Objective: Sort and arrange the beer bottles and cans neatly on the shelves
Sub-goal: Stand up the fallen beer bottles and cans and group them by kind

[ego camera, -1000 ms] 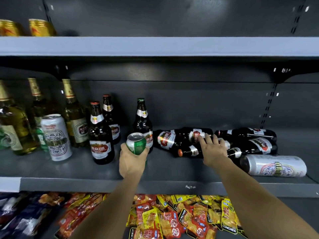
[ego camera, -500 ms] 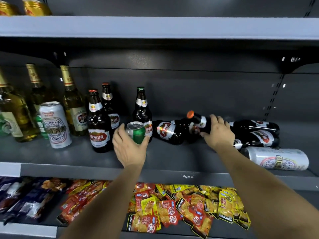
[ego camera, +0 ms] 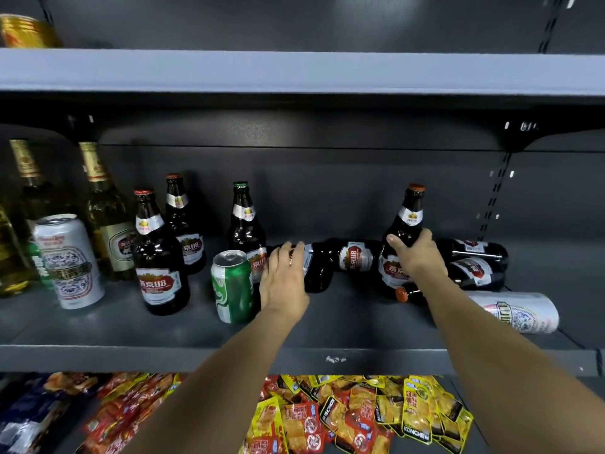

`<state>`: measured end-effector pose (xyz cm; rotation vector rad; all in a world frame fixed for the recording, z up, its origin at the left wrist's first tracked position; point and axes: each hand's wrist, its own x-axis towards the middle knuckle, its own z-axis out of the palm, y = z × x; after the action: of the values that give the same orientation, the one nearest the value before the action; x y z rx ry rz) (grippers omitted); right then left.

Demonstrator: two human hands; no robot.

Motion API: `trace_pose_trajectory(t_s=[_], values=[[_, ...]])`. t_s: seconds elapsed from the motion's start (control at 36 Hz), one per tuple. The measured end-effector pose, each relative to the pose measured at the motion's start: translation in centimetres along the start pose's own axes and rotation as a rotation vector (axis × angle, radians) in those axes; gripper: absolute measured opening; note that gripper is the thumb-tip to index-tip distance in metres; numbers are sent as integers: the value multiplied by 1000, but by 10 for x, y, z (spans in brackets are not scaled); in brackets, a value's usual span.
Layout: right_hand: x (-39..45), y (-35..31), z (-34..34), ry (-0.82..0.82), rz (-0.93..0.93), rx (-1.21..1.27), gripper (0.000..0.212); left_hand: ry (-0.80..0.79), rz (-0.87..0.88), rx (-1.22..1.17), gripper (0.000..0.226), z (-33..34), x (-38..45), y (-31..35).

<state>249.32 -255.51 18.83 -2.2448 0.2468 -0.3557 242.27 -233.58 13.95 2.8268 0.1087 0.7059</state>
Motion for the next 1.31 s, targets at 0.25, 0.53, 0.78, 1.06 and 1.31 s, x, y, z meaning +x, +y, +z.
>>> trace_pose_trajectory(t_s=[0.25, 0.53, 0.78, 1.06, 1.31], values=[[-3, 7, 23, 144, -45, -88, 81, -287, 16, 305, 105, 20, 37, 1], [-43, -10, 59, 618, -665, -275, 53, -221, -72, -38, 90, 32, 31, 8], [-52, -32, 112, -235, -573, -320, 65, 96, -322, -417, 45, 38, 6, 14], [-48, -30, 108, -286, -378, -281, 81, 49, -835, -1039, 57, 38, 20, 12], [-53, -5, 77, -443, -91, 341, 61, -131, -950, -1313, 72, 30, 32, 25]])
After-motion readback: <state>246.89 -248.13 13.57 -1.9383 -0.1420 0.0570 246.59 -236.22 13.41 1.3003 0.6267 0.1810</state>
